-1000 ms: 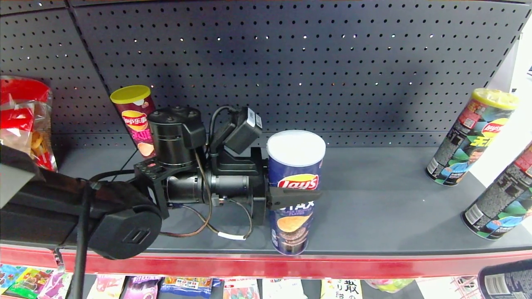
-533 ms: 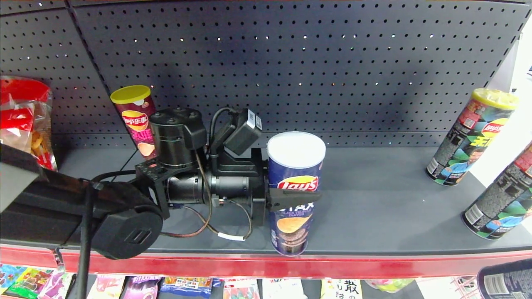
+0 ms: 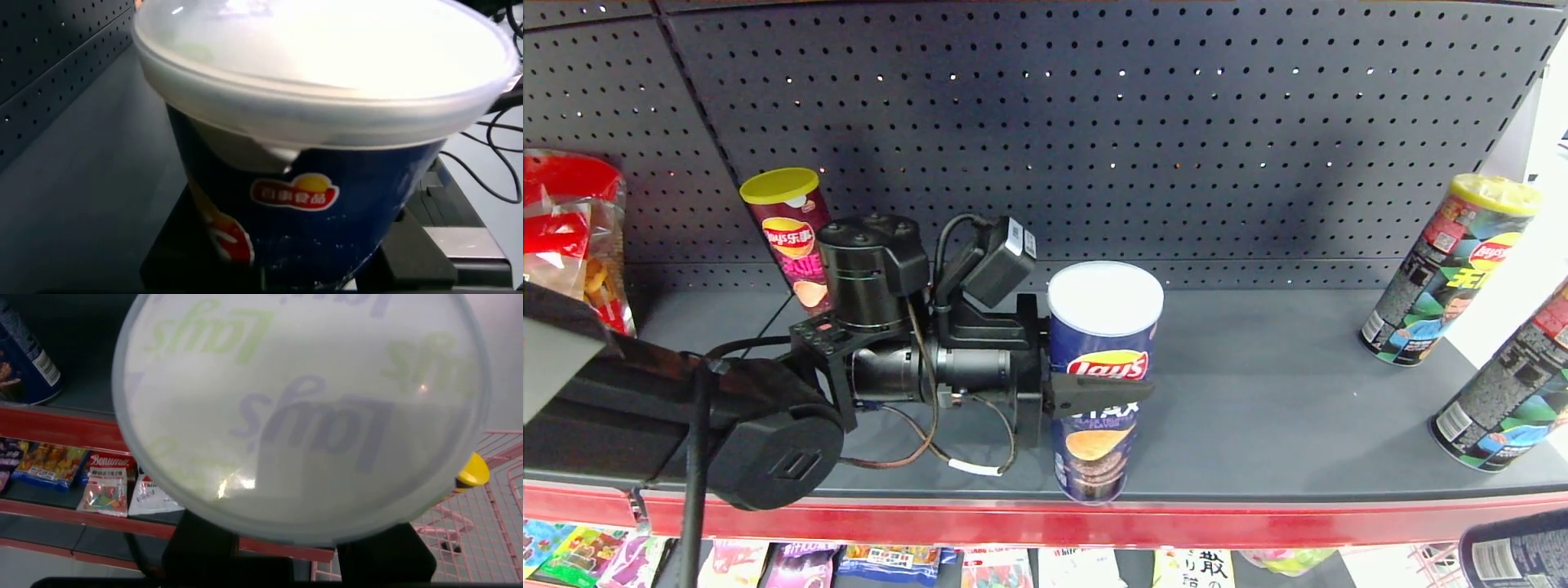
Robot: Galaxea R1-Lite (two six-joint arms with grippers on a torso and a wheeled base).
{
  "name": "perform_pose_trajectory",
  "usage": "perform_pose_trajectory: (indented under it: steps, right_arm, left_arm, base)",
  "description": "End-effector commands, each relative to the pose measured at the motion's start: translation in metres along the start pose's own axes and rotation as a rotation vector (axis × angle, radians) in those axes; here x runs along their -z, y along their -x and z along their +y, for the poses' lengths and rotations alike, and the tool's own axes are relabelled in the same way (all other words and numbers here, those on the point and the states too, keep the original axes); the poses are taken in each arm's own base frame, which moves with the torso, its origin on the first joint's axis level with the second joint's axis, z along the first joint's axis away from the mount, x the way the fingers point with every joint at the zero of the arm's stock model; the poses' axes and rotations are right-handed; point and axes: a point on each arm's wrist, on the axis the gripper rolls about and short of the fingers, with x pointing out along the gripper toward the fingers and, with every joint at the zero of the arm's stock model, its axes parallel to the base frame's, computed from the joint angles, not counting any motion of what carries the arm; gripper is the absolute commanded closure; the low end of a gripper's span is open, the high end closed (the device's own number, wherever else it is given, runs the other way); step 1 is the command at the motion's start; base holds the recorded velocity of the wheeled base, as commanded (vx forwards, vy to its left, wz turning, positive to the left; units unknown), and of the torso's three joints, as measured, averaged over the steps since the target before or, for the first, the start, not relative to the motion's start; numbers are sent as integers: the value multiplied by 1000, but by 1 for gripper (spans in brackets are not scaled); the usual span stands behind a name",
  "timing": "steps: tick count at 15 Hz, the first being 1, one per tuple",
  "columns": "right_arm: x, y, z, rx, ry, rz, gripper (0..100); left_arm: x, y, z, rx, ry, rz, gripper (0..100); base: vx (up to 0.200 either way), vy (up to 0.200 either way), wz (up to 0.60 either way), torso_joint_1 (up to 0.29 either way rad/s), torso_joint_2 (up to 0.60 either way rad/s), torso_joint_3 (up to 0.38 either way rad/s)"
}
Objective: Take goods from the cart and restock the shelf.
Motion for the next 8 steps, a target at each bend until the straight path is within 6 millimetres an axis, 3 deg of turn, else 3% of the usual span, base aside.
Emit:
perform_pose_trajectory:
  steps: [1, 2, 8]
  right_arm:
    - [0, -1, 0, -1, 0, 4, 100]
    - [0, -1, 0, -3, 0, 5, 100]
    - [-9, -3, -1, -15, 2, 6, 100]
  left_arm:
    - [2, -1, 1, -2, 3, 3, 100]
    - [2, 0, 2, -4, 0, 2, 0]
    - [3, 5, 0, -12, -14, -9, 0]
  base:
    - [0, 0, 0, 0, 0, 0]
    - [0, 0, 0, 0, 0, 0]
    - [0, 0, 0, 0, 0, 0]
